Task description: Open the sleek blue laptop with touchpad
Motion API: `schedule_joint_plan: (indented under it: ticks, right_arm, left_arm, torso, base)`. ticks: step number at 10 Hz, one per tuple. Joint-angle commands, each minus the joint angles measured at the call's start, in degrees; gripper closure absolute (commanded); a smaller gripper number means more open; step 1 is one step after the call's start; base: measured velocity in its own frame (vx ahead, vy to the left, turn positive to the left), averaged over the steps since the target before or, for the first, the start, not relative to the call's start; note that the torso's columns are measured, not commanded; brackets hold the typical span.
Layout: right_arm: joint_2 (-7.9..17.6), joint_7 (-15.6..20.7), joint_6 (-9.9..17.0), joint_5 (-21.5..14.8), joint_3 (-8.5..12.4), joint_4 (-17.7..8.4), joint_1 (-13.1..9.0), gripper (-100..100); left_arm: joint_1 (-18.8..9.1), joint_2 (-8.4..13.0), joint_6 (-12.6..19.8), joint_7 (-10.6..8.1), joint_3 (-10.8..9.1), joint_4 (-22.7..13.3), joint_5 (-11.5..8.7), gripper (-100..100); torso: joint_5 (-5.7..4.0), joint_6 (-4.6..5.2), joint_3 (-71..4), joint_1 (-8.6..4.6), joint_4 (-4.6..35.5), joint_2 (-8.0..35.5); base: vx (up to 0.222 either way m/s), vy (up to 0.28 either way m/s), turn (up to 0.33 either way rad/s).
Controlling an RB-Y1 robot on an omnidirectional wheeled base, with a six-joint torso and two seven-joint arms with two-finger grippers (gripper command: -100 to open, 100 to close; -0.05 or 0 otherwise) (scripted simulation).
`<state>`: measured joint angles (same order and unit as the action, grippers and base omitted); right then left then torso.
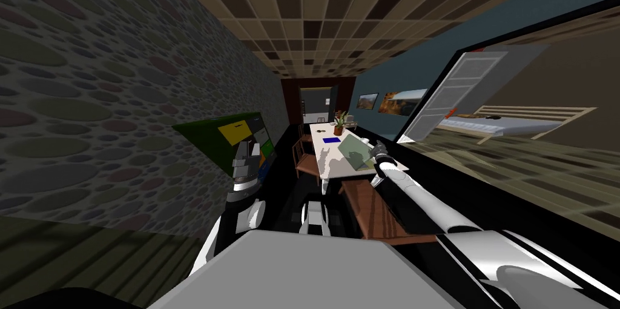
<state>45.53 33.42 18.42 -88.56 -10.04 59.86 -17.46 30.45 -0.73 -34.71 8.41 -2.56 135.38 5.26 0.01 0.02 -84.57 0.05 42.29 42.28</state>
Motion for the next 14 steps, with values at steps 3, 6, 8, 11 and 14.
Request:
schedule_joint_plan:
  ticks: [3,6,8,11,14]
  right_arm:
    - [1.8,-4.5,1.2,-8.2,-5.9,1.9,2.0,-100]
    - [2.8,-6.8,2.0,-13.0,-9.5,3.2,3.3,-100]
    - [3.4,-8.1,2.5,-15.8,-11.5,4.1,4.0,-100]
    - [4.3,-9.5,3.0,-19.3,-13.9,5.1,4.8,-100]
    - [4.6,-9.6,2.9,-20.5,-14.6,5.9,5.2,-100]
  left_arm:
    - [0.0,0.0,0.0,0.00,0.00,0.0,0.0,0]
    - [0.0,0.0,0.0,0.00,0.00,0.0,0.0,0]
    - [0.0,0.0,0.0,0.00,0.00,0.0,0.0,0]
    - [0.0,0.0,0.0,0.00,0.00,0.0,0.0,0]
    - [0.0,0.0,0.0,0.00,0.00,0.0,0.0,0]
  torso:
    - [-0.03,-0.02,0.0,-0.09,0.0,0.0]
    - [-0.02,-0.02,0.0,-0.07,0.0,0.0]
    - [-0.07,0.06,0.0,-0.12,-0.1,0.0]
    - [-0.02,-0.01,0.0,-0.05,0.0,0.0]
    - [-0.02,-0.02,0.0,-0.07,0.0,0.0]
  base:
    - [-0.039,-0.090,0.078]
    - [-0.043,-0.099,0.063]
    - [-0.040,-0.075,0.055]
    - [-0.034,-0.054,0.041]
    - [-0.021,-0.048,0.027]
